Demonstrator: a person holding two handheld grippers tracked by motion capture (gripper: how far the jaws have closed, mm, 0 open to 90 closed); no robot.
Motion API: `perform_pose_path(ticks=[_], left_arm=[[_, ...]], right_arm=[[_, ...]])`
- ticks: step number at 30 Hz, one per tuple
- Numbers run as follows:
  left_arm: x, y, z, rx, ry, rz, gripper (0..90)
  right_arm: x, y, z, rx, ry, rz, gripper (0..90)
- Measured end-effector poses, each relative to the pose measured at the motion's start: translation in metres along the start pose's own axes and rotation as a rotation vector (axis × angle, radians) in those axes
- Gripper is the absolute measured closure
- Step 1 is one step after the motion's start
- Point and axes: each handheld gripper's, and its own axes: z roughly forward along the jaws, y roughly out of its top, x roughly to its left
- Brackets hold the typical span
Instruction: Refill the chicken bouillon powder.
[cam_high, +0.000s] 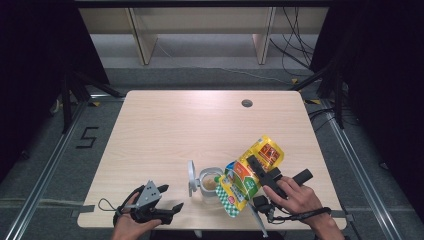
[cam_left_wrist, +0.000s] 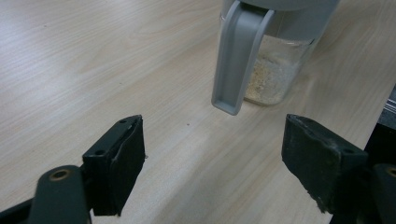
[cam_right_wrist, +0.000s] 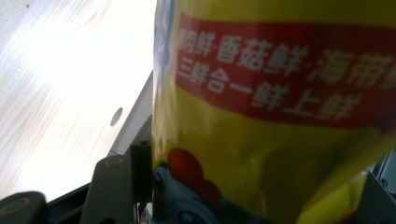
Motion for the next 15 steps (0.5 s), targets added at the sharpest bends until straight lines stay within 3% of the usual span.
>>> perform_pose_path(ticks=[11,13,15], left_arm=[[-0.0009,-0.0003,0.0009,-0.006,-0.009,-0.010,21.0],[0.0003,0.0002,0.0000,0.001,-0.002,0.007,21.0],[-0.0012,-0.0006,0.0000,-0.004,-0.009,-0.011,21.0]], right_arm=[[-0.0006,-0.0011,-0.0005,0.001,0.000,-0.004,44.5],[-0.0014,-0.0018,-0.0008,0.002,-0.001,-0.009,44.5],[-0.0015,-0.0020,-0.0012,0.002,-0.002,-0.011,44.5]])
